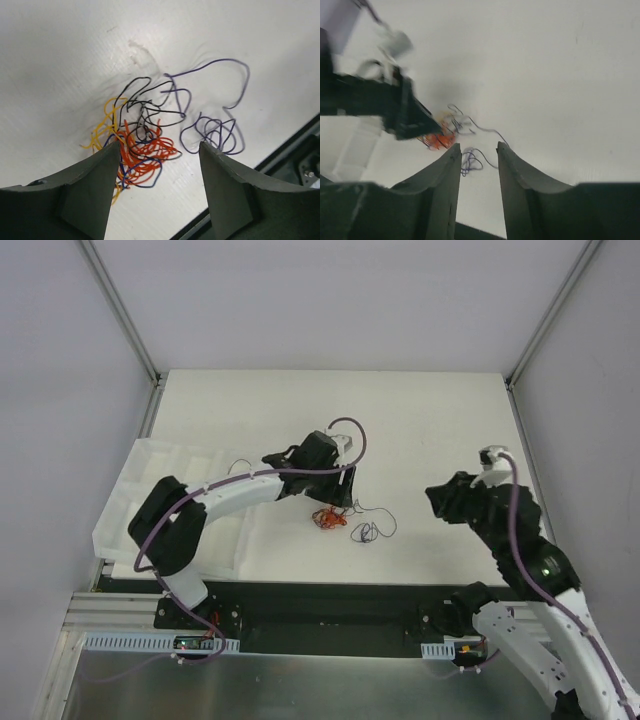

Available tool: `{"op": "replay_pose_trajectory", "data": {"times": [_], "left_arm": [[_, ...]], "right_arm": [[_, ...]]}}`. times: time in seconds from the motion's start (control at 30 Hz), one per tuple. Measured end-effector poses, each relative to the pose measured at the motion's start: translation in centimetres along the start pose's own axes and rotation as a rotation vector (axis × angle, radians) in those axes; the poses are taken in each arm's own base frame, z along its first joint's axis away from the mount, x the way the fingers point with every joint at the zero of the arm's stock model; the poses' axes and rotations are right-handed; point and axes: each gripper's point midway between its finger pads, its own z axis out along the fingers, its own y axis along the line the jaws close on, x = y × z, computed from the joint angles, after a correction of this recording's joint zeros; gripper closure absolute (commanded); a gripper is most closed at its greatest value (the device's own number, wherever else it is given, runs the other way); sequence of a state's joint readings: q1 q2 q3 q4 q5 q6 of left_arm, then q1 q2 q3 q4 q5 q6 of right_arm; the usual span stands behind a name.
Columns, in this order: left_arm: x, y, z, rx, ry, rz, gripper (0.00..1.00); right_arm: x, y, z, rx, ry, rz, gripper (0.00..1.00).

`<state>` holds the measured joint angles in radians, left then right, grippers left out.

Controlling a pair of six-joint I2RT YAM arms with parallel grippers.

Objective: Untangle the cables

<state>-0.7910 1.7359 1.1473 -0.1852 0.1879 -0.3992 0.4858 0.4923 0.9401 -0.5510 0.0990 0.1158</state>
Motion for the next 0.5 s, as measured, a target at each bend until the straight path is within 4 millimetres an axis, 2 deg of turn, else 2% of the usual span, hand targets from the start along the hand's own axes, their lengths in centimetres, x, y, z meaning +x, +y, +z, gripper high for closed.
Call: {"op": "replay_pose_trajectory", "data": {"times": [0.07, 0.13, 0.2, 0.27, 0.37, 0.5], "left_arm": [[-1.3, -1.2, -2.0, 0.035, -0.055, 0.015, 0.36], [-2.3, -2.1, -3.6, 0.065, -0.096, 0.026, 0.37], [-2.9, -3.0, -4.7, 0.097, -0.119, 0.034, 0.40], [-3.0, -3.4, -4.8, 0.113, -0.119, 0.035, 0.43], [-2.2, -3.3, -3.9, 0.122, -0.078, 0.026, 0.45], [0.0, -2.0, -0.8, 0.093, 0.021, -0.002, 0.49]], "right_arm": [[6.0, -2.1, 2.5, 0.069, 0.164, 0.004, 0.38], [10.0, -3.5, 3.7, 0.114, 0.284, 0.004, 0.27], [13.1, -4.4, 4.7, 0.146, 0.398, -0.004, 0.23], [15.2, -4.7, 5.9, 0.159, 0.491, -0.012, 0.22], [17.6, -4.9, 7.6, 0.167, 0.616, -0.030, 0.21], [20.1, -5.2, 9.7, 0.173, 0.751, -0.089, 0.23]]}}
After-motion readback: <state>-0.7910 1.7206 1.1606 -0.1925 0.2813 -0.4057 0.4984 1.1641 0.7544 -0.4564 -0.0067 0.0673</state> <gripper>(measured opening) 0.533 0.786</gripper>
